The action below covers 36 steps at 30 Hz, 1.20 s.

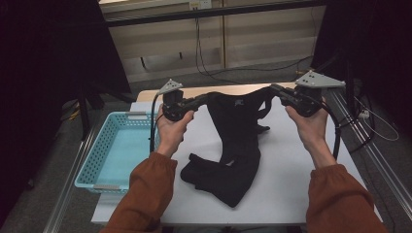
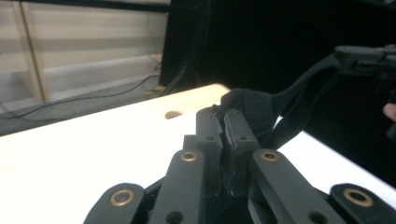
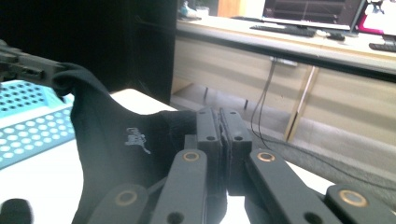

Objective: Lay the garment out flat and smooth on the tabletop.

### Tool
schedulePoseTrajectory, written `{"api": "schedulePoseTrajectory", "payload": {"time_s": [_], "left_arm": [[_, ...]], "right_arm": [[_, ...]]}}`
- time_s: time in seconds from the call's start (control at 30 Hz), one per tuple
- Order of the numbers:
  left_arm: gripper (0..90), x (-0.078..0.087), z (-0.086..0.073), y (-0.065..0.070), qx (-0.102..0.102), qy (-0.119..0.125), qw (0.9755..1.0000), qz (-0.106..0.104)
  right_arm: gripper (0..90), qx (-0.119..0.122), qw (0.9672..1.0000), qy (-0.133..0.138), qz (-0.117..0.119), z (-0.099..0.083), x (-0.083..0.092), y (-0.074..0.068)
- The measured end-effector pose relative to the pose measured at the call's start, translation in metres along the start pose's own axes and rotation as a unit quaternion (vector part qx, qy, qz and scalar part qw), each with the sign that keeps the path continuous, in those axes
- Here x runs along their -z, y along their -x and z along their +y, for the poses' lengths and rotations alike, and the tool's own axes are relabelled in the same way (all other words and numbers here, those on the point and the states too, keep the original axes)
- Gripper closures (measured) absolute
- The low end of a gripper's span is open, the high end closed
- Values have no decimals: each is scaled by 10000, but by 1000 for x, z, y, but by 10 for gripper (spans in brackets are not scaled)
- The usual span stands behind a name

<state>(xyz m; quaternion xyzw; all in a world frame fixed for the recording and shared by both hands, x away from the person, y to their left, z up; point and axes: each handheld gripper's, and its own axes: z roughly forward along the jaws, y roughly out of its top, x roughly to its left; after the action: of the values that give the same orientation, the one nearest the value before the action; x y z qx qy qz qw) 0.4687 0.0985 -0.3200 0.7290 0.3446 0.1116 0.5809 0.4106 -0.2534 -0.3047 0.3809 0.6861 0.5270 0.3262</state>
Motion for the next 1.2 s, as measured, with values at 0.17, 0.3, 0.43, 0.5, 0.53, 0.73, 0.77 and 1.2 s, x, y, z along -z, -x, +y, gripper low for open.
{"api": "schedulePoseTrajectory", "payload": {"time_s": [0.17,0.3,0.43,0.5,0.53,0.73,0.77,1.2], "left_arm": [[863,-21,-6,-14,144,-127,9997,175],[862,-30,-11,-25,285,-244,9991,206],[861,-40,-18,-33,367,-411,9981,268],[860,-44,-21,-35,382,-439,9978,315],[859,-47,-22,-37,421,-450,9976,300],[857,-60,-25,-45,450,-595,9965,371],[857,-63,-25,-47,445,-631,9962,403],[580,-72,-31,-53,638,-698,9942,510]], "right_arm": [[880,-140,9998,-160,-41,-9,-25,10],[880,-141,9994,-319,2,-15,-48,12],[879,-171,9987,-482,82,-24,-69,11],[879,-173,9983,-547,126,-29,-79,11],[878,-219,9980,-578,132,-32,-84,10],[876,-252,9966,-776,92,-43,-109,11],[875,-270,9965,-785,82,-43,-111,11],[601,-335,9950,-937,-27,-52,-132,12]]}}
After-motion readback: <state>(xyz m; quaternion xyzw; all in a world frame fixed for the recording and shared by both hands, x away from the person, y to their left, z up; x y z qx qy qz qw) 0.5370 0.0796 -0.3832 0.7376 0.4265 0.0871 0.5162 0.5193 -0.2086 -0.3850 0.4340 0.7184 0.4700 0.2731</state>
